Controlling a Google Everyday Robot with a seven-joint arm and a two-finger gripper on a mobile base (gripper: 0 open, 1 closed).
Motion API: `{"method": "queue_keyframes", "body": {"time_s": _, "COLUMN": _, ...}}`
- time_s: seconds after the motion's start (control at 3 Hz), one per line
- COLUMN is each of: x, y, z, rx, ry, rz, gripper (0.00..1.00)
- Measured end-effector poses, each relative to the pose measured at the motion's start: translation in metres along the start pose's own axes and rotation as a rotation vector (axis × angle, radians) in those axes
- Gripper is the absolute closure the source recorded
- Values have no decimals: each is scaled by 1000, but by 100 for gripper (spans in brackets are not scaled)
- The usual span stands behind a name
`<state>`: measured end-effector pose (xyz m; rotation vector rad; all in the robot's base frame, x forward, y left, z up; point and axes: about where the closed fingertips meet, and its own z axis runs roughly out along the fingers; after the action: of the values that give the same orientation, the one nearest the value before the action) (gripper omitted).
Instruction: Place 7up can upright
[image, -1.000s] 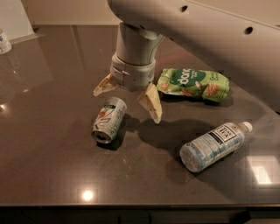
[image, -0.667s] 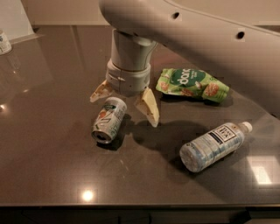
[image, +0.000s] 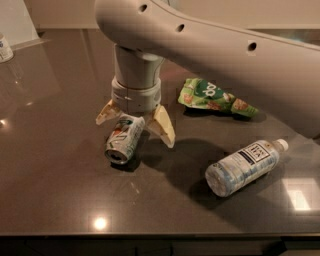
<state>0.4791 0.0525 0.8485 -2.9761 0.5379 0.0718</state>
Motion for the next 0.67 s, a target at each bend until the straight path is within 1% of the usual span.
{"method": "queue_keyframes", "body": {"time_s": 0.67, "x": -5, "y": -5, "z": -2, "rx": -26, "ry": 34, "rz": -11, "gripper": 0}}
